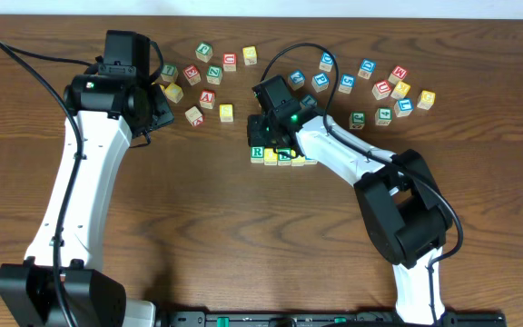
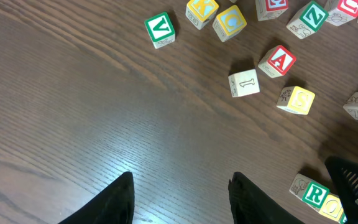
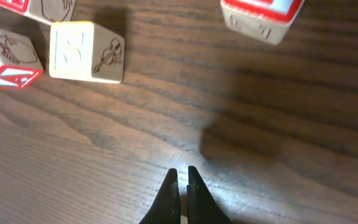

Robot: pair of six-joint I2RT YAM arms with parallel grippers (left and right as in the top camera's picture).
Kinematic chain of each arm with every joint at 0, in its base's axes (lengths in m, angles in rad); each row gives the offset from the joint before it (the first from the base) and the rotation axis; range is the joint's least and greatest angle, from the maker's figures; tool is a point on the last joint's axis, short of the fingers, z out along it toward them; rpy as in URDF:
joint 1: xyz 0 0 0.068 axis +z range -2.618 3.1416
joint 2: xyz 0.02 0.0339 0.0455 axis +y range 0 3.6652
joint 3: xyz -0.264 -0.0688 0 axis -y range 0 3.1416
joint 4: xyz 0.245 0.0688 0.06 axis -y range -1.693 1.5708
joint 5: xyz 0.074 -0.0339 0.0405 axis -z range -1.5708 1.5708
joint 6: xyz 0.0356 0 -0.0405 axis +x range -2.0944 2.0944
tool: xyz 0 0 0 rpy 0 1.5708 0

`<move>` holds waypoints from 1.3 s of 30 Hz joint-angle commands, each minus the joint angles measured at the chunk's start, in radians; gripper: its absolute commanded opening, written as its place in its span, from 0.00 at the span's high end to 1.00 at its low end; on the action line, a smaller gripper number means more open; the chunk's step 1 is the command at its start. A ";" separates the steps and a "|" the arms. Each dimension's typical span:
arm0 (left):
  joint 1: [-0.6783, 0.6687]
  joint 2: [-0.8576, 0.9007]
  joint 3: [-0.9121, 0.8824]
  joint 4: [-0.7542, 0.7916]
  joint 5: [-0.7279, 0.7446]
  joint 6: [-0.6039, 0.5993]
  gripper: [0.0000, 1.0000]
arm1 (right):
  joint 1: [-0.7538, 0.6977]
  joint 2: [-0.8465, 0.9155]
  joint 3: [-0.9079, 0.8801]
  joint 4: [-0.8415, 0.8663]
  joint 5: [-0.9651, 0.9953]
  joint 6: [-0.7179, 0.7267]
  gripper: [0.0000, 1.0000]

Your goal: Spell out ROBOT

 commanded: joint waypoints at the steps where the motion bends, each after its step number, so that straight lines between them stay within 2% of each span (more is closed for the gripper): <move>1: -0.001 0.006 -0.005 -0.001 -0.003 0.007 0.51 | 0.013 0.024 0.007 -0.007 -0.018 0.024 0.99; 39: -0.001 0.006 -0.005 -0.001 -0.003 0.006 0.51 | 0.013 0.024 0.007 -0.051 -0.049 0.028 0.99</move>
